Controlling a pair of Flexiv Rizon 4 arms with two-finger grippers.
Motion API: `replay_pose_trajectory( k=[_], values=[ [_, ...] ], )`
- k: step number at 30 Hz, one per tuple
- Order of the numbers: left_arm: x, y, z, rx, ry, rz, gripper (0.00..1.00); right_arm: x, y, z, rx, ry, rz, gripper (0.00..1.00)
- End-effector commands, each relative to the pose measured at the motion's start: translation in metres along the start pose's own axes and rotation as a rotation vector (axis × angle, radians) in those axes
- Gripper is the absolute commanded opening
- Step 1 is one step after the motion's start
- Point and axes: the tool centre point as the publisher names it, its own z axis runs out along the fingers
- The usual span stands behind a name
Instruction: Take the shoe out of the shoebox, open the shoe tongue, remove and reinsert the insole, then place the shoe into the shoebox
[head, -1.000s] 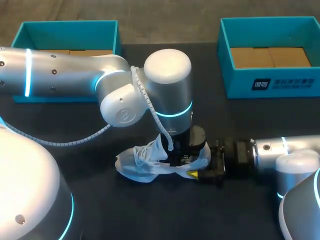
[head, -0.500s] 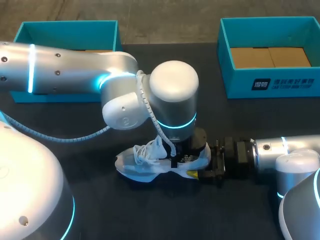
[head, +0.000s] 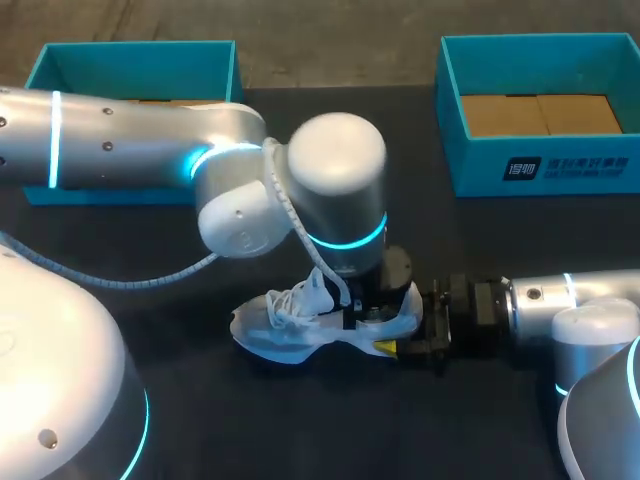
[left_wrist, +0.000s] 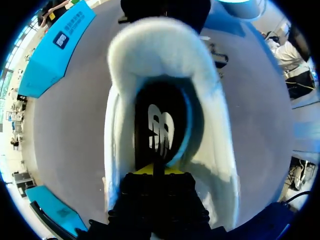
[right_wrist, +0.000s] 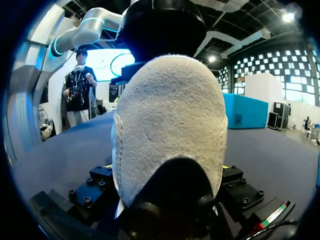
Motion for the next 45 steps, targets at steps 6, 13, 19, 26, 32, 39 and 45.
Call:
replay_pose_trajectory(
  k=[6, 13, 19, 26, 32, 39, 45],
  values=[
    [0.002, 0.017, -0.037, 0.155, 0.111, 0.044, 0.00, 0.002, 0.001, 0.001, 0.003, -0.001, -0.001, 0.00],
    [0.004, 0.022, -0.042, 0.228, 0.226, 0.058, 0.00, 0.002, 0.001, 0.001, 0.003, -0.001, -0.001, 0.00],
    [0.007, 0.024, -0.048, 0.266, 0.276, 0.096, 0.00, 0.002, 0.001, 0.001, 0.003, -0.001, -0.001, 0.00],
    [0.013, 0.013, -0.054, 0.287, 0.293, 0.132, 0.00, 0.002, 0.001, 0.001, 0.003, -0.001, -0.001, 0.00],
    [0.017, 0.007, -0.065, 0.292, 0.223, 0.144, 0.65, 0.002, 0.001, 0.001, 0.003, -0.001, -0.001, 0.00],
    [0.015, 0.003, -0.081, 0.308, 0.135, 0.146, 0.89, 0.002, 0.001, 0.001, 0.003, -0.001, -0.001, 0.00],
    [0.018, 0.000, -0.093, 0.329, 0.061, 0.138, 0.91, 0.002, 0.001, 0.001, 0.003, -0.001, -0.001, 0.00]
  ],
)
